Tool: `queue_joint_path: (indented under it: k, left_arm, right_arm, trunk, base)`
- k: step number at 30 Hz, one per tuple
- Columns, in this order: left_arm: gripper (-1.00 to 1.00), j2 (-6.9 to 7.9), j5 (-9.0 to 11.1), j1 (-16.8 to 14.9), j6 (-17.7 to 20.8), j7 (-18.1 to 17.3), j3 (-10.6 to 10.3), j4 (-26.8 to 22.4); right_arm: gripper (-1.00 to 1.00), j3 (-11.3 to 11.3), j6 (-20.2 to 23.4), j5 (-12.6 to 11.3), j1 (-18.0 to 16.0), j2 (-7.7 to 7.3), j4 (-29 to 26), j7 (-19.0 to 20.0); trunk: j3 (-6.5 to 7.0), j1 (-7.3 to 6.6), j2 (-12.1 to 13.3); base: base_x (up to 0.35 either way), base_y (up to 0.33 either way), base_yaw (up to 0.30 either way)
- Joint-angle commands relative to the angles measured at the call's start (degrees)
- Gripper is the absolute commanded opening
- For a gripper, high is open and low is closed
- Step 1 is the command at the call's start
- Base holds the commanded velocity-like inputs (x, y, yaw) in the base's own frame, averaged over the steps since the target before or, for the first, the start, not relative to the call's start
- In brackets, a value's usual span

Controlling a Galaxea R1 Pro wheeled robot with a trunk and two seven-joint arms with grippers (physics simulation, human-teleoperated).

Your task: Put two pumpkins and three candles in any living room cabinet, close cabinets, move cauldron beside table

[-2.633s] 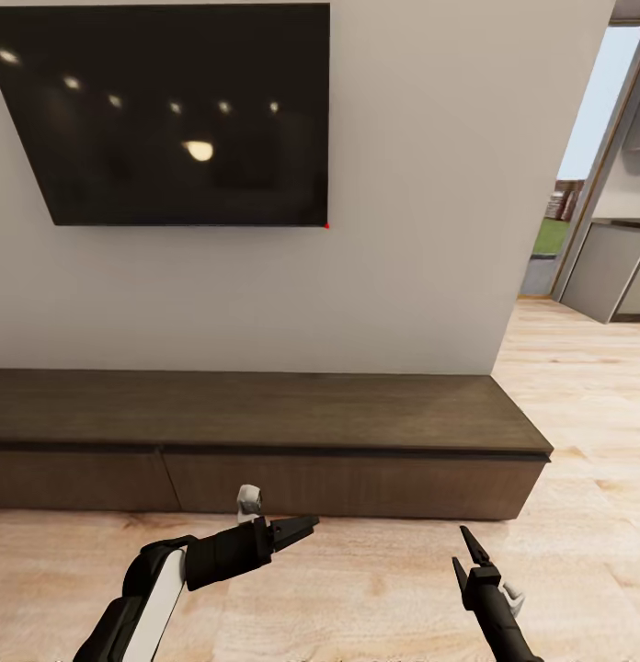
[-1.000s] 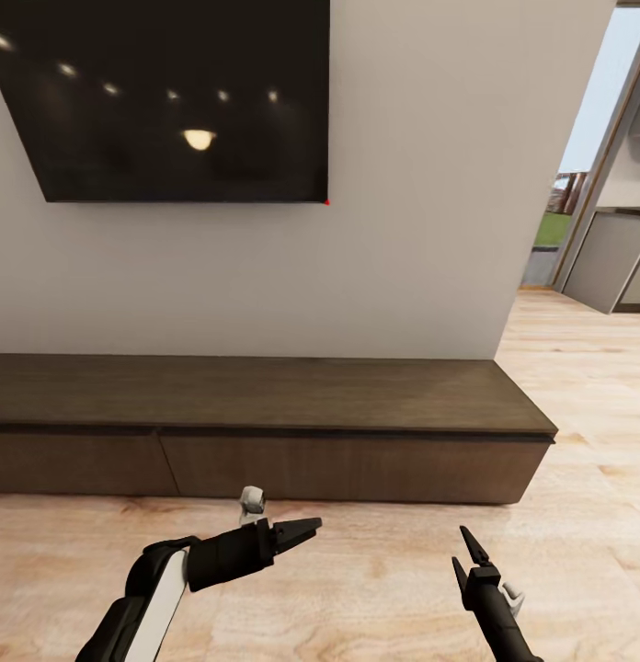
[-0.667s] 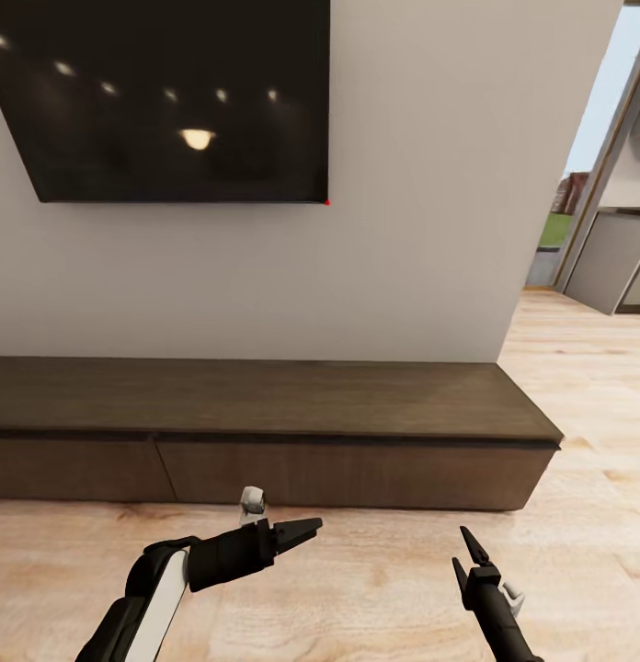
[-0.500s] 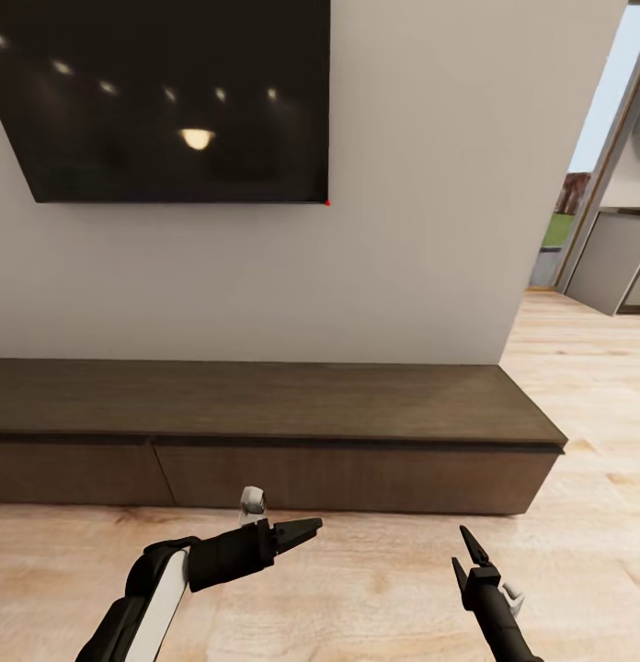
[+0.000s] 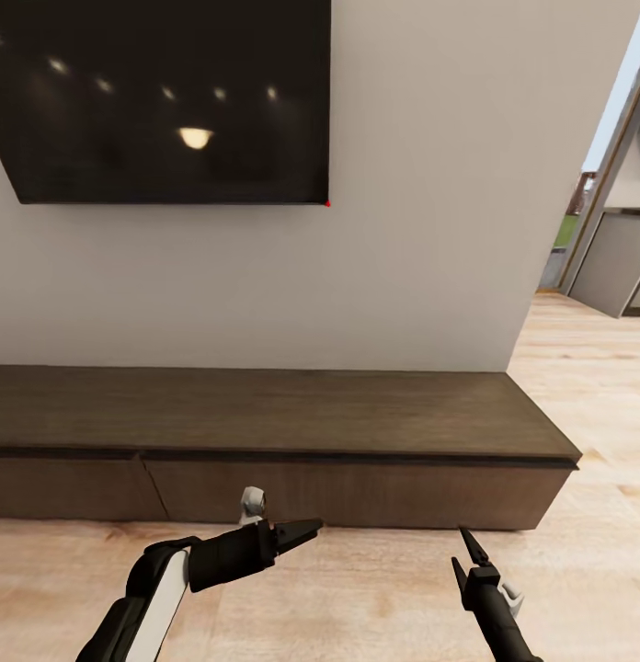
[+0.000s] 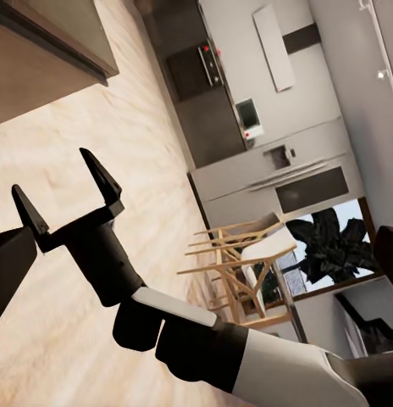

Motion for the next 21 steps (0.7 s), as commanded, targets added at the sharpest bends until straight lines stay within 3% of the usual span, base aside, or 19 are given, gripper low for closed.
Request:
queue_joint_path:
  k: [1,6,14,21]
  left_arm:
    - [1.0,-0.01,0.01,-0.03,0.22,-0.13,0.02,-0.02]
    - [1.0,-0.03,0.01,-0.03,0.24,-0.13,-0.62,-0.06]
    - [1.0,-0.25,0.01,0.07,0.16,-0.13,-7.42,-3.45]
    - [1.0,-2.05,-0.07,0.08,0.12,0.14,-10.05,-3.88]
  right_arm:
    - [1.0,-0.02,0.58,-0.57,-0.03,0.0,0.03,0.13]
    - [1.0,-0.02,0.58,-0.57,-0.03,0.0,0.03,-0.33]
    - [1.0,-0.02,0.58,-0.57,-0.03,-0.04,0.03,-0.54]
    - [1.0,-0.02,-0.25,-0.48,-0.03,0.0,-0.06,-0.5]
  trunk:
    - [-0.05,0.01,-0.02]
    - [-0.05,0.01,-0.02]
    - [-0.05,0.01,-0.02]
    - [-0.05,0.01,-0.02]
  base:
    - [0.142,0.0,0.0]
    - [0.053,0.0,0.0]
    - [0.005,0.0,0.0]
    - [0.0,0.0,0.0]
